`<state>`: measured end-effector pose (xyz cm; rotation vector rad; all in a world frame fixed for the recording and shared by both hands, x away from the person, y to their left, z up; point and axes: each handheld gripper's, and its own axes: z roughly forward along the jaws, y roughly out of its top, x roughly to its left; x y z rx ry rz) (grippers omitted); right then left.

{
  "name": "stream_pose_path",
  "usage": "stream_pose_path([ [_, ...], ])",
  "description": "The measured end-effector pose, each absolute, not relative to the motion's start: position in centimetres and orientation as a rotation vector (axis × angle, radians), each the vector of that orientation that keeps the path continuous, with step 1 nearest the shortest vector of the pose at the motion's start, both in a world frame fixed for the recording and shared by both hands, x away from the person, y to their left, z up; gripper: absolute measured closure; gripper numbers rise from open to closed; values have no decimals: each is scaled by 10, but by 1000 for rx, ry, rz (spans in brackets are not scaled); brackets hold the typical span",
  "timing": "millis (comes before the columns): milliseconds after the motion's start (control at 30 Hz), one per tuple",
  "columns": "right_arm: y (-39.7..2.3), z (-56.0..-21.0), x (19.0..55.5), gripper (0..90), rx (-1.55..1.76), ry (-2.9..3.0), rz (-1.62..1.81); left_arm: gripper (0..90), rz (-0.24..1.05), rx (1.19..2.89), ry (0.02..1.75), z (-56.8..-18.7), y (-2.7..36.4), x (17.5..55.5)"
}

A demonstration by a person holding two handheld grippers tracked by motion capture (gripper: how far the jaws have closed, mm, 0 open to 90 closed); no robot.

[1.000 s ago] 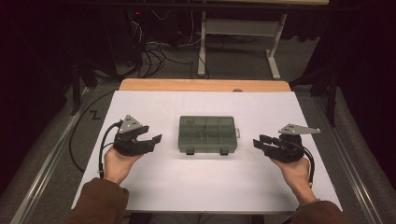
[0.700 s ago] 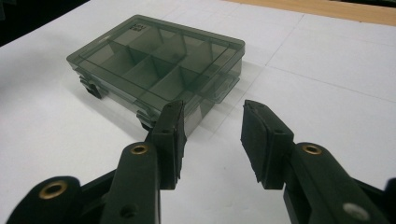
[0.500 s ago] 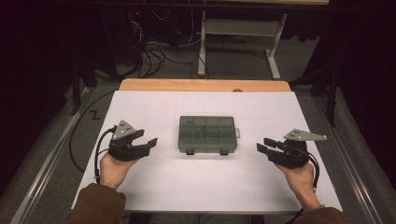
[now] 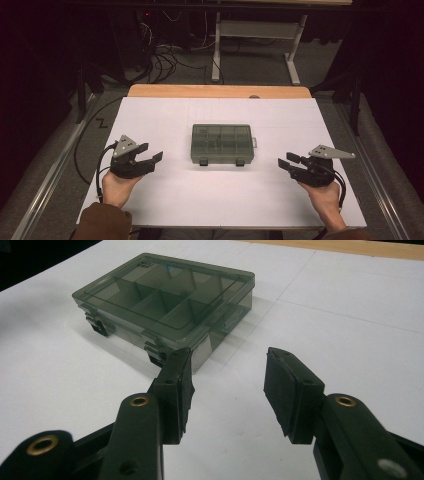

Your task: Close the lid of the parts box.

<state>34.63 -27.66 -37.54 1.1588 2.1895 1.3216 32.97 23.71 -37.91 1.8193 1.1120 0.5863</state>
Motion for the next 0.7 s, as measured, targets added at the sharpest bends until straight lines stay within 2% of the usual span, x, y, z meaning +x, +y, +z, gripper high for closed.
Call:
stream_pose_path([
  [700,-296,-390,333,485,1182,2113,1334,379,605,1785,1146,-394,248,320],
])
